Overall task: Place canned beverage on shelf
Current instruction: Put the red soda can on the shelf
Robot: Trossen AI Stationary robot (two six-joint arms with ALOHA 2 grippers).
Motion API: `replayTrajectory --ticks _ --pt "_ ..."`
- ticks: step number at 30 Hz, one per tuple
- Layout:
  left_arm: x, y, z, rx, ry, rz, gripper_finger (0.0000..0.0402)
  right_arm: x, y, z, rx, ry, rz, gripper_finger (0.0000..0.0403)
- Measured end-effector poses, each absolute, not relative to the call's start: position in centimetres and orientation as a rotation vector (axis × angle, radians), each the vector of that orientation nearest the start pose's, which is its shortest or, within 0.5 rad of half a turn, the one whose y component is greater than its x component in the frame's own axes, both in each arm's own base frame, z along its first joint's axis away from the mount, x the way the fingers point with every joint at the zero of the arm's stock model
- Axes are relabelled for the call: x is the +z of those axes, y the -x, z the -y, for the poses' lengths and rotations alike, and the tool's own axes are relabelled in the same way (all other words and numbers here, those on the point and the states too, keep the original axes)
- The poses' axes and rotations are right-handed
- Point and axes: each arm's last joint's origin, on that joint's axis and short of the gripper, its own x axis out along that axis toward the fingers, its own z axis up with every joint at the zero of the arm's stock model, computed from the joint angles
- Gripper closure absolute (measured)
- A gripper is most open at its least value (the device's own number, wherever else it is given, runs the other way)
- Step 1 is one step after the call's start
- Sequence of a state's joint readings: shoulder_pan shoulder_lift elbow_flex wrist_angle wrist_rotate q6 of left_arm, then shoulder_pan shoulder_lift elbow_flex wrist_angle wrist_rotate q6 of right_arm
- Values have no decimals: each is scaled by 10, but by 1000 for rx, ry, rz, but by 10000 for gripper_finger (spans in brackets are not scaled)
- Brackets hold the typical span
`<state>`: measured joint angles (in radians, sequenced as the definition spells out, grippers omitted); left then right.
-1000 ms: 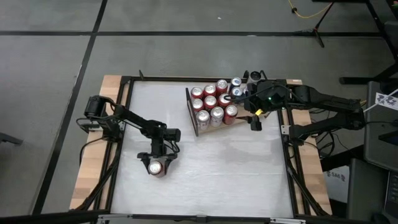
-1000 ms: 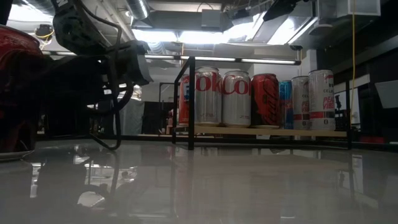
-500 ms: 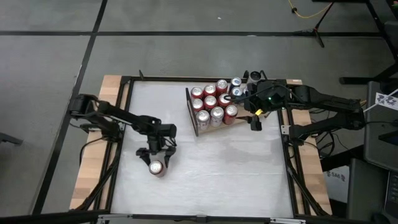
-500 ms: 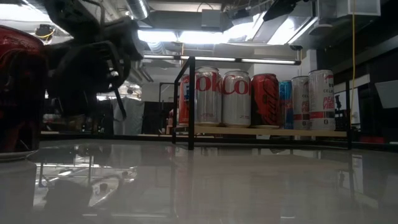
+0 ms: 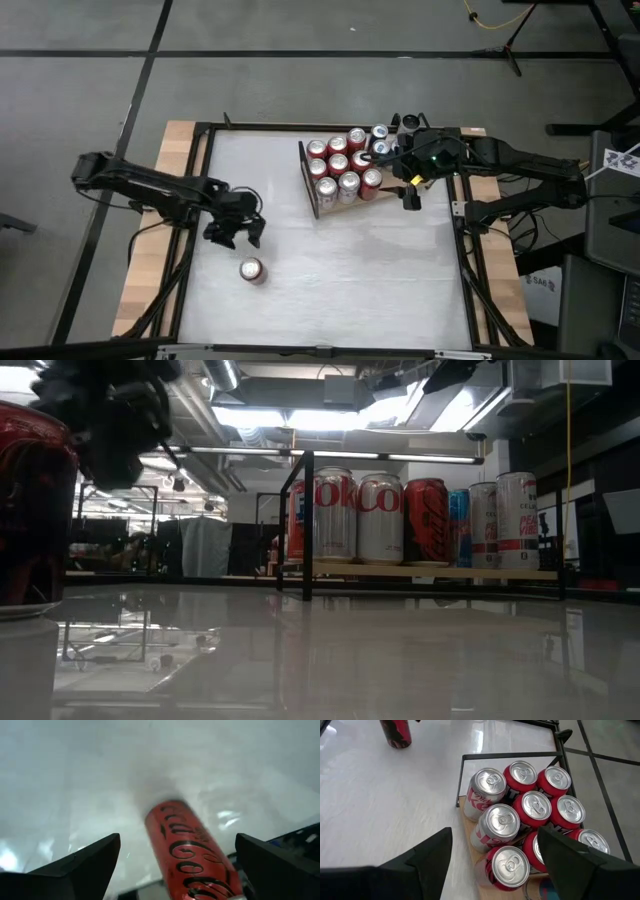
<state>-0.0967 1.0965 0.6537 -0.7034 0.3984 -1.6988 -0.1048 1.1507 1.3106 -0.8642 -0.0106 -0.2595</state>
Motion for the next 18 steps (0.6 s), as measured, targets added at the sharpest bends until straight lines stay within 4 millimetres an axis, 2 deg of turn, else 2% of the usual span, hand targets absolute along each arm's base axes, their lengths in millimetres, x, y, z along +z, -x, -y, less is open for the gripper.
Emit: replayTrajectory --ticks 7,11,18 --pt "226 -156 33 653 1489 -988 15 380 -217 23 2 208 -710 120" --pt "235 -147 38 604 1414 -884 15 380 -217 23 2 208 -710 120" --pt "249 -151 60 372 1128 -681 15 380 -217 23 2 208 -710 120"
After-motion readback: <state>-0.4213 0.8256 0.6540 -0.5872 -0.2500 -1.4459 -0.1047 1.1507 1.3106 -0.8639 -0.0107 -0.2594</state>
